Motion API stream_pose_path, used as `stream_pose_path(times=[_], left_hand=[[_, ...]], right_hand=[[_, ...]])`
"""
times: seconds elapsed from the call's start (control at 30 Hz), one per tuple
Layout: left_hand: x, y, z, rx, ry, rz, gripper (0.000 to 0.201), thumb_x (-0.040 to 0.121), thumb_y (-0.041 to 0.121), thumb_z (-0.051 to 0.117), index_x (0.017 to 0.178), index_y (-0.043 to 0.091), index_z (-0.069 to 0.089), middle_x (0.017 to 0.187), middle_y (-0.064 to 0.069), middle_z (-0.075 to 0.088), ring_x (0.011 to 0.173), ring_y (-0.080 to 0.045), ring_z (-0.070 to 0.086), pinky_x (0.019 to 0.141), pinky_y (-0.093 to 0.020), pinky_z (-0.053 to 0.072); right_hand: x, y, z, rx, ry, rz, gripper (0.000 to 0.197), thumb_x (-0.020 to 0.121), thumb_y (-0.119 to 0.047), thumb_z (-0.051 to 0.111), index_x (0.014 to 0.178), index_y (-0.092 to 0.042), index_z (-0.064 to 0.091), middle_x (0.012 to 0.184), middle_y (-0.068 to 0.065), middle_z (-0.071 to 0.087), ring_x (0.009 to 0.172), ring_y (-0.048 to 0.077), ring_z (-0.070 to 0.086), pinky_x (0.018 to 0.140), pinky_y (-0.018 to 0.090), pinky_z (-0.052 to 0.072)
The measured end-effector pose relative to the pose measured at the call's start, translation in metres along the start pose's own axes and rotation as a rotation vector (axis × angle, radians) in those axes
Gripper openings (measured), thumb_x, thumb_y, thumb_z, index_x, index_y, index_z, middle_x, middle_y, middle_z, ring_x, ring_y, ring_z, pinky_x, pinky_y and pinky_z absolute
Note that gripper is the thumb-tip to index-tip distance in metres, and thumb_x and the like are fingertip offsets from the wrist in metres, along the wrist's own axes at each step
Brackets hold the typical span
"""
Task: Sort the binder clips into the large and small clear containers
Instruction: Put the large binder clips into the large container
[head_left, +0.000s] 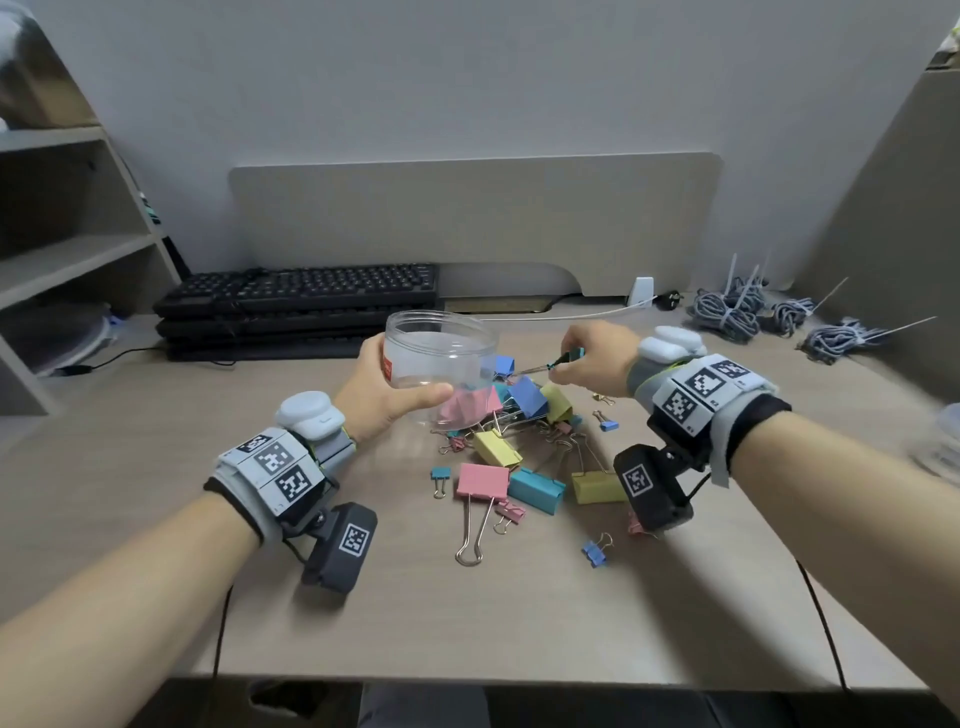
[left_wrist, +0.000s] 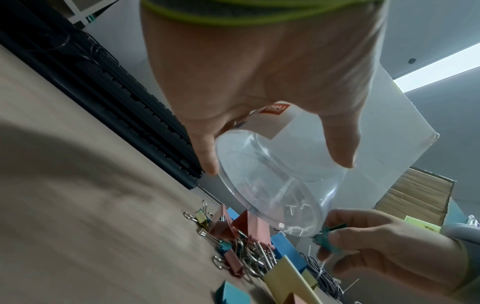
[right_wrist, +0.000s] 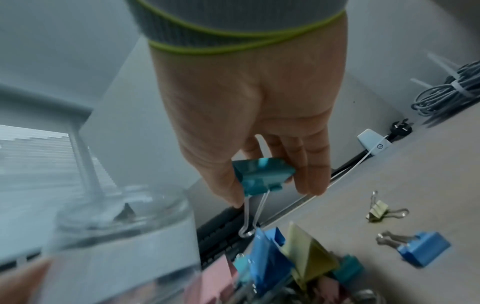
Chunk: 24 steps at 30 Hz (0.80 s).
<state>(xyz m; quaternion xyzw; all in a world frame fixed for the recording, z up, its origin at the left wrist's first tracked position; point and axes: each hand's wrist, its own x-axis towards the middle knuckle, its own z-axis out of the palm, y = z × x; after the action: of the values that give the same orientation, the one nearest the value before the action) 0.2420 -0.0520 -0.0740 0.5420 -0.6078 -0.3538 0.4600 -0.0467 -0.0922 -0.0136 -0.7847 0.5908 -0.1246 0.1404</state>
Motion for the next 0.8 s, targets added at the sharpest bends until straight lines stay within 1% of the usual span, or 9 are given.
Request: stream_pose_path(times=[0.1,0.23,0.37,0.4,0.47,0.5,0.6,0.7,0.8], left_hand=[[-0.004,-0.001,0.0,-0.006,-0.017,0.009,0.109,0.056,0.038,0.095,0.143,0.01,0.036,0.135,-0.007,0.061,0.125,-0.022,0.059,0.107,-0.048,0.044],[-0.008,0.0,0.0,-0.007,-0.022,0.006,0.11,0.054,0.042,0.095,0.142,0.012,0.036,0.134,-0.005,0.061,0.125,-0.02,0.058,0.107,-0.046,0.045],[-0.014,0.004,0.001,-0.022,-0.003,-0.009,0.112,0.052,0.045,0.094,0.142,0.012,0.035,0.134,-0.002,0.06,0.123,-0.015,0.059,0.106,-0.042,0.047],[-0.015,0.005,0.001,-0.02,0.005,-0.013,0.113,0.051,0.047,0.094,0.141,0.013,0.035,0.134,-0.001,0.06,0.123,-0.014,0.059,0.106,-0.041,0.047],[-0.017,0.006,0.001,-0.01,0.015,-0.016,0.115,0.049,0.048,0.094,0.142,0.015,0.033,0.133,0.001,0.06,0.122,-0.012,0.058,0.106,-0.04,0.047],[-0.019,0.008,0.002,-0.005,0.023,-0.019,0.116,0.048,0.048,0.093,0.142,0.016,0.032,0.133,0.002,0.059,0.122,-0.011,0.058,0.106,-0.039,0.047],[-0.023,0.01,0.003,-0.003,0.052,-0.026,0.119,0.045,0.049,0.091,0.142,0.016,0.03,0.131,0.005,0.057,0.121,-0.009,0.057,0.103,-0.034,0.047],[-0.026,0.013,0.0,0.02,0.052,-0.036,0.117,0.045,0.055,0.093,0.139,0.018,0.035,0.13,0.003,0.061,0.12,-0.012,0.06,0.103,-0.041,0.048],[-0.028,0.012,-0.002,0.048,0.045,-0.04,0.116,0.044,0.056,0.094,0.138,0.019,0.037,0.128,0.004,0.063,0.118,-0.012,0.061,0.103,-0.043,0.049]], right_hand=[[0.008,-0.012,0.019,-0.186,-0.095,-0.023,0.035,0.083,-0.036,0.063,0.105,-0.01,0.059,0.101,0.01,0.067,0.085,0.028,0.06,0.073,0.035,0.052],[0.011,-0.023,0.032,-0.291,-0.176,-0.052,0.053,0.078,-0.054,0.05,0.111,-0.012,0.045,0.096,0.008,0.064,0.083,0.031,0.062,0.077,0.043,0.056],[0.019,-0.023,0.039,-0.326,-0.195,-0.082,0.09,0.054,-0.068,0.039,0.131,-0.023,0.039,0.105,0.005,0.068,0.088,0.031,0.065,0.079,0.043,0.057],[0.019,-0.023,0.042,-0.324,-0.221,-0.087,0.085,0.058,-0.066,0.043,0.131,-0.022,0.041,0.108,0.006,0.067,0.089,0.031,0.065,0.079,0.043,0.057],[0.015,-0.023,0.046,-0.313,-0.225,-0.085,0.058,0.081,-0.052,0.05,0.127,-0.016,0.046,0.109,0.008,0.065,0.087,0.029,0.064,0.074,0.038,0.055],[0.015,-0.022,0.047,-0.306,-0.201,-0.083,0.05,0.087,-0.049,0.048,0.124,-0.015,0.047,0.106,0.008,0.065,0.083,0.027,0.063,0.07,0.035,0.053],[0.017,-0.019,0.037,-0.306,-0.221,-0.031,0.047,0.08,-0.036,0.057,0.122,-0.015,0.051,0.103,0.007,0.067,0.087,0.029,0.066,0.071,0.034,0.054],[0.017,-0.015,0.025,-0.33,-0.201,0.003,0.051,0.079,-0.028,0.064,0.127,-0.013,0.051,0.11,0.008,0.066,0.094,0.029,0.065,0.08,0.038,0.057],[0.015,-0.01,0.025,-0.341,-0.207,0.026,0.053,0.081,-0.022,0.062,0.132,-0.011,0.049,0.113,0.007,0.064,0.093,0.026,0.063,0.075,0.034,0.054]])
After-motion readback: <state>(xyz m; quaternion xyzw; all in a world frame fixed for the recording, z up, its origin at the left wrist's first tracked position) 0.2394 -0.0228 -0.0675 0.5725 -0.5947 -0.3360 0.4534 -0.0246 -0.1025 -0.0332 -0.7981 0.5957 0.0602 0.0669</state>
